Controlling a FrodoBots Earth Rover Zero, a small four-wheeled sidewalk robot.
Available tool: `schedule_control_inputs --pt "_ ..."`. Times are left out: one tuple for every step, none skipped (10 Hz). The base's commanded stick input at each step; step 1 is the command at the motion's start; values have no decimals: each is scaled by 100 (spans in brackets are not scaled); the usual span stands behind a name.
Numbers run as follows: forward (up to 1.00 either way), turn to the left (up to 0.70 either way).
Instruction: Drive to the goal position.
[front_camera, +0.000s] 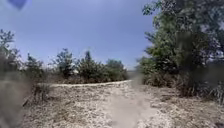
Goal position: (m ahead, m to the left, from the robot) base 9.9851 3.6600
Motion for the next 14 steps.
schedule_control_inputs --pt "30 0" --pt "30 0" --pt "30 0" --pt "30 0" --pt "30 0" --pt "30 0" --pt "30 0" --pt "30 0" --pt "30 0" --pt "30 0" --pt "30 0" --pt "30 0" --pt "30 0" --pt "30 0"
